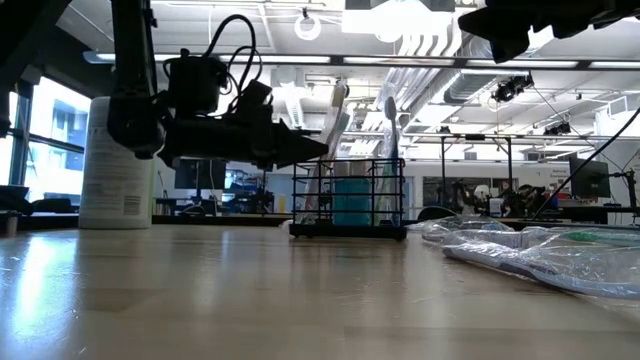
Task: Pick & Place toothbrushing station
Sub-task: Put the bottom orange toothbrush into the mesh organizer
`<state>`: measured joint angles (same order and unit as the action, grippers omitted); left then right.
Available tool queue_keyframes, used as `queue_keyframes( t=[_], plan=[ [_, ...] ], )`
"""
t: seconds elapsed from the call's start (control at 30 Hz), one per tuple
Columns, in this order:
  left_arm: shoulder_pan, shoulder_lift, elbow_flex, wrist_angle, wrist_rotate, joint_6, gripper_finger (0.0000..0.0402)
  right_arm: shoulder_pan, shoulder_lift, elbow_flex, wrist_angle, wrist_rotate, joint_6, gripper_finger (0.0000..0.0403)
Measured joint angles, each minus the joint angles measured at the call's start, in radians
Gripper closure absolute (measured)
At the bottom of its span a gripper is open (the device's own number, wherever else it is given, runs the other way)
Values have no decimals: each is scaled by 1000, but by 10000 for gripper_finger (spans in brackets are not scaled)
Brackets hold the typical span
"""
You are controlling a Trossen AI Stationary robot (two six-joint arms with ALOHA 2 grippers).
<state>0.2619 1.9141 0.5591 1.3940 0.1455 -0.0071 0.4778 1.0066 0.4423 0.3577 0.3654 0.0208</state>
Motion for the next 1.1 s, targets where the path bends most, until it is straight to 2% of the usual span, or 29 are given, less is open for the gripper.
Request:
queue_keyframes(
  t=[0.57,1.1],
  plan=[
    [0,0,38,-57,2,-24,273,0,0,0,5,-2,1,222],
    [0,4,38,20,33,-121,265,0,0,0,-3,-2,5,222]
  ],
)
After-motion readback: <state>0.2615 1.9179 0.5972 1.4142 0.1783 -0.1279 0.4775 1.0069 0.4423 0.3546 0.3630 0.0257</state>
